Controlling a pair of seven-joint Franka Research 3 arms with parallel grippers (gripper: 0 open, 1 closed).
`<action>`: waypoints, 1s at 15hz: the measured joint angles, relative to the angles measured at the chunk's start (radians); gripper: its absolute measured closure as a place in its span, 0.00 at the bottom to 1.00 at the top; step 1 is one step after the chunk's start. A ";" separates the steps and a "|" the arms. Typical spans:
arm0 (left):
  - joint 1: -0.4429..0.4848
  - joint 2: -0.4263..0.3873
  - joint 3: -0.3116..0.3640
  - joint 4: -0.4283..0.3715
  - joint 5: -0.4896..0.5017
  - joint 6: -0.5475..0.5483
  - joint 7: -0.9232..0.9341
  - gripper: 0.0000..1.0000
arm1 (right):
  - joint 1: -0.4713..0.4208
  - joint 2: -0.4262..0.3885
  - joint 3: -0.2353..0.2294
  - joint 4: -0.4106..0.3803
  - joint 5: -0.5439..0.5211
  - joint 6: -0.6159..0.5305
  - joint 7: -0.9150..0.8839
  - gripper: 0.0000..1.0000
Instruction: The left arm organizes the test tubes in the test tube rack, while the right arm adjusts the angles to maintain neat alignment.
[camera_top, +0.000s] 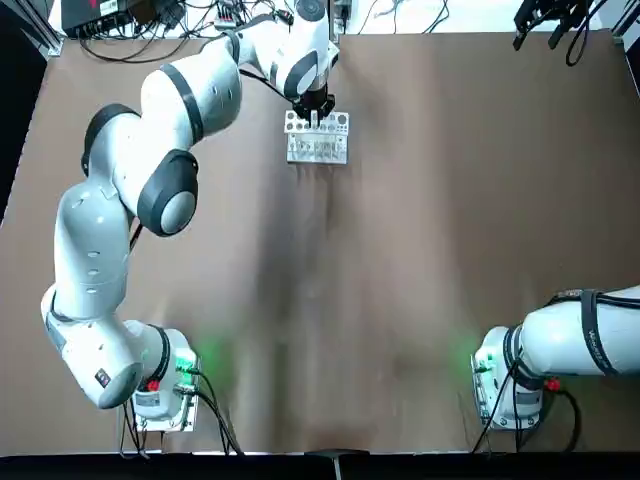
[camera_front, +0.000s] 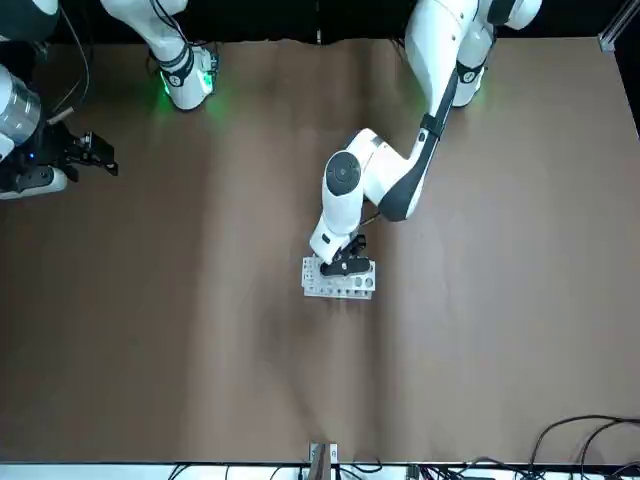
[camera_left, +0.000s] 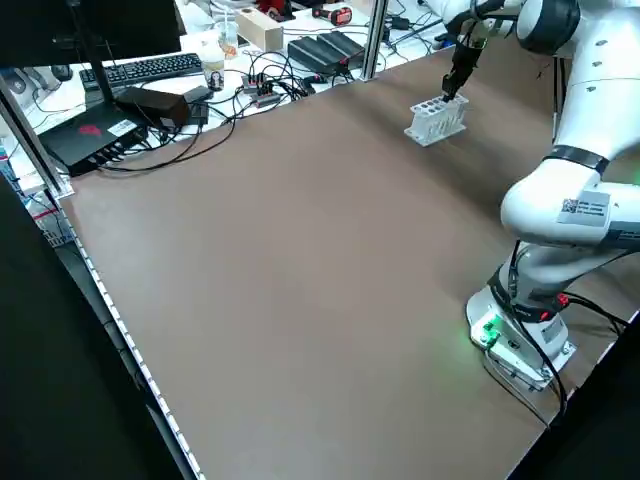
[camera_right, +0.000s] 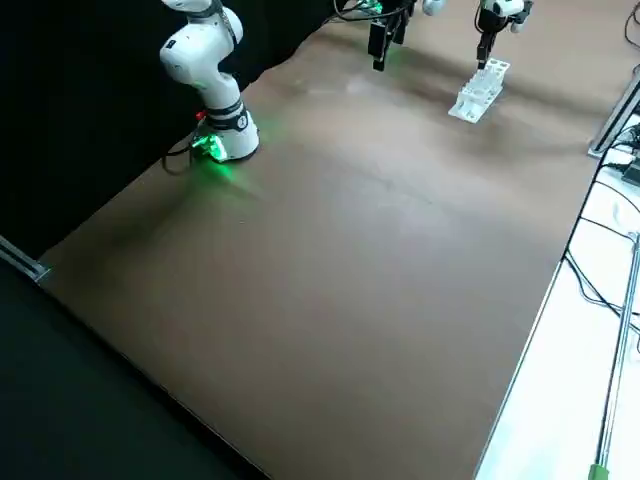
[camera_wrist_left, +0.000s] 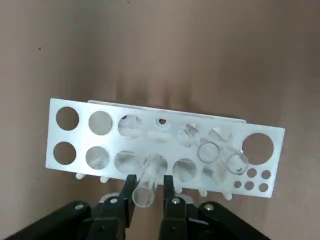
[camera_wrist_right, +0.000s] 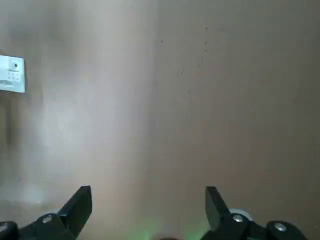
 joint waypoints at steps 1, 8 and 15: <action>0.000 0.000 0.000 0.000 0.000 0.000 0.000 0.71 | 0.000 0.000 0.000 0.000 0.000 0.000 0.000 0.00; 0.000 0.000 0.000 0.000 0.000 0.000 0.000 0.74 | 0.000 0.000 0.000 0.000 0.000 0.000 0.000 0.00; 0.000 0.000 0.000 0.000 0.000 0.000 0.000 0.74 | 0.000 0.000 0.000 0.000 0.000 0.000 0.000 0.00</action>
